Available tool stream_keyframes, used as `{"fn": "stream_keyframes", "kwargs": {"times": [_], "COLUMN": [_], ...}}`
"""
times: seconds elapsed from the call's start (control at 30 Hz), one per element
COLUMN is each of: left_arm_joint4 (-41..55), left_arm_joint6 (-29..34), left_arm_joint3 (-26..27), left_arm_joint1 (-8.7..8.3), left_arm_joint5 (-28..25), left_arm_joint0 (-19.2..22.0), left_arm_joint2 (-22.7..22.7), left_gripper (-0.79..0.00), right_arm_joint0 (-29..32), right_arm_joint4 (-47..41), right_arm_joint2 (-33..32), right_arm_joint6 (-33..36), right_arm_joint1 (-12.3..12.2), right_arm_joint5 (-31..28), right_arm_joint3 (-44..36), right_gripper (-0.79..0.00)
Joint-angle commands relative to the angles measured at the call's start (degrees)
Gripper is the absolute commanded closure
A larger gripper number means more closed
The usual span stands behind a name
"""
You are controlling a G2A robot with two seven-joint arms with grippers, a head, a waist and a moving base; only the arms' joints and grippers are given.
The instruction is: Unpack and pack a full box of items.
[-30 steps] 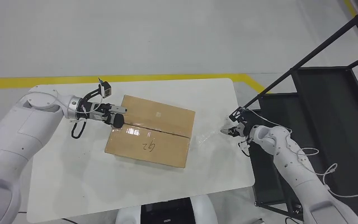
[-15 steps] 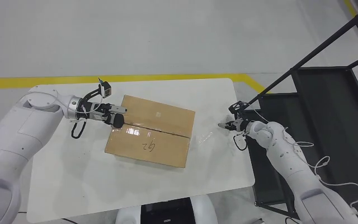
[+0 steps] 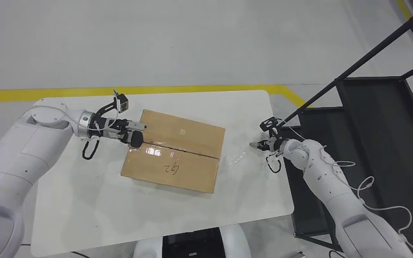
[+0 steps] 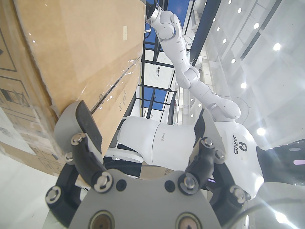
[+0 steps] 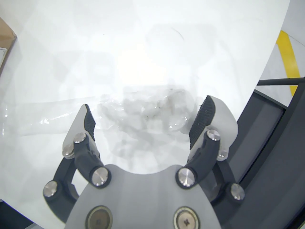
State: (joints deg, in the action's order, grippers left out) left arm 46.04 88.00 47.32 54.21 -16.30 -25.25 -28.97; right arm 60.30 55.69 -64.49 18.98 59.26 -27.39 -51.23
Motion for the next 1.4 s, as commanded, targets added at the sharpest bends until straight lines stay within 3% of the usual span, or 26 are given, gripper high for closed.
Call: {"fn": "stream_keyframes", "kwargs": {"times": [0.0,0.03,0.1,0.17,0.2,0.63,0.9,0.97,1.0,1.03,1.2,1.37], "left_arm_joint4": [0.0,0.0,0.0,0.0,0.0,0.0,0.0,0.0,0.0,0.0,0.0,0.0], "left_arm_joint6": [0.0,0.0,0.0,0.0,0.0,0.0,0.0,0.0,0.0,0.0,0.0,0.0], "left_arm_joint3": [0.0,0.0,0.0,0.0,0.0,0.0,0.0,0.0,0.0,0.0,0.0,0.0], "left_arm_joint1": [0.00,0.00,0.00,0.00,0.00,0.00,0.00,0.00,0.00,0.00,0.00,0.00], "left_arm_joint5": [0.0,0.0,0.0,0.0,0.0,0.0,0.0,0.0,0.0,0.0,0.0,0.0], "left_arm_joint0": [0.0,0.0,0.0,0.0,0.0,0.0,0.0,0.0,0.0,0.0,0.0,0.0], "left_arm_joint2": [0.0,0.0,0.0,0.0,0.0,0.0,0.0,0.0,0.0,0.0,0.0,0.0], "left_gripper": [-0.785,-0.785,-0.785,-0.785,-0.785,-0.785,-0.785,-0.785,-0.785,-0.785,-0.785,-0.785], "right_arm_joint0": [-0.1,-0.1,0.0,0.0,0.1,2.9,7.5,8.3,8.7,8.8,8.9,9.6], "right_arm_joint4": [0.1,0.3,1.0,2.1,2.3,4.6,1.6,2.0,3.1,3.1,8.5,18.5], "right_arm_joint2": [0.0,0.1,0.1,0.1,0.1,-2.0,-8.0,-8.7,-8.9,-8.8,-6.6,-3.7], "right_arm_joint6": [0.0,-0.1,-0.2,-0.3,-0.3,-0.2,1.9,3.2,4.1,4.5,4.1,-1.2], "right_arm_joint1": [0.1,0.1,0.1,0.1,0.1,-0.6,-2.5,-2.8,-2.9,-2.9,-2.7,-2.7], "right_arm_joint5": [0.1,0.2,0.7,1.6,2.0,3.3,-2.8,-2.7,-1.5,-1.4,-0.1,-0.3], "right_arm_joint3": [0.1,0.0,-0.3,-0.7,-1.0,-6.4,-12.5,-13.4,-13.9,-14.1,-16.0,-17.1], "right_gripper": [-0.462,-0.357,-0.240,-0.022,0.000,0.000,0.000,-0.363,-0.745,-0.785,-0.785,-0.785]}}
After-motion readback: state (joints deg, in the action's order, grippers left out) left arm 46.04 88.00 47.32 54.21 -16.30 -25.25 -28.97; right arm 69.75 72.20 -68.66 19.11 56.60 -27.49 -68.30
